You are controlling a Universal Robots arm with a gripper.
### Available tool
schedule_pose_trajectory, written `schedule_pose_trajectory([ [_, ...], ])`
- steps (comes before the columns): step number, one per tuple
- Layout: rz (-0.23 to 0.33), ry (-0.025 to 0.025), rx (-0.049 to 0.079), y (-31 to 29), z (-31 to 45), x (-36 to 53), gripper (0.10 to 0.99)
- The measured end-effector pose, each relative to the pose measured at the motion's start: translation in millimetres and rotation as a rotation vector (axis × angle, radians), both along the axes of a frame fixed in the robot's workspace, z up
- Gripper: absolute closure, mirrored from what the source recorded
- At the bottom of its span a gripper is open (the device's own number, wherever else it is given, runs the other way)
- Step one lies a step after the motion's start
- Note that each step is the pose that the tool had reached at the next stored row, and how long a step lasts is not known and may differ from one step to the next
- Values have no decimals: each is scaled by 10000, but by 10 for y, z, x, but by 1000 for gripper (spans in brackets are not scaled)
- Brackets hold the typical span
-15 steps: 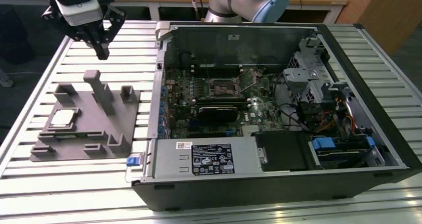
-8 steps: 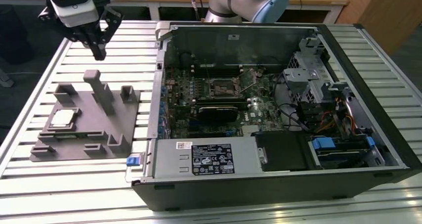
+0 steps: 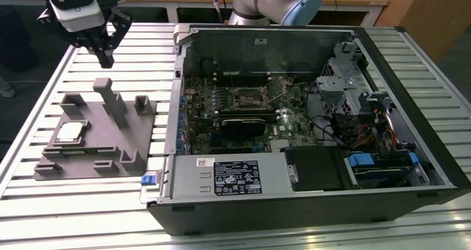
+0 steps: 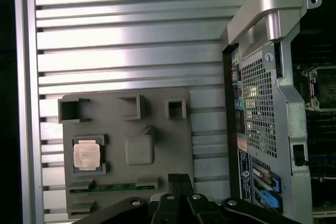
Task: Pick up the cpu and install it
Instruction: 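Reach for the cpu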
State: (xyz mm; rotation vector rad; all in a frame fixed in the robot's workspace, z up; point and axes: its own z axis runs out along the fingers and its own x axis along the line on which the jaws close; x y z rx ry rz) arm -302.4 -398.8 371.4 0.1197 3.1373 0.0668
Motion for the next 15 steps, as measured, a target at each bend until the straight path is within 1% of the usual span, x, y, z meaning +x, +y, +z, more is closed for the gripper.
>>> schedule_pose_trajectory([
  [6, 0, 56, -2, 0, -11, -39, 980],
  [15, 0, 105, -1, 0, -29, -113, 980],
])
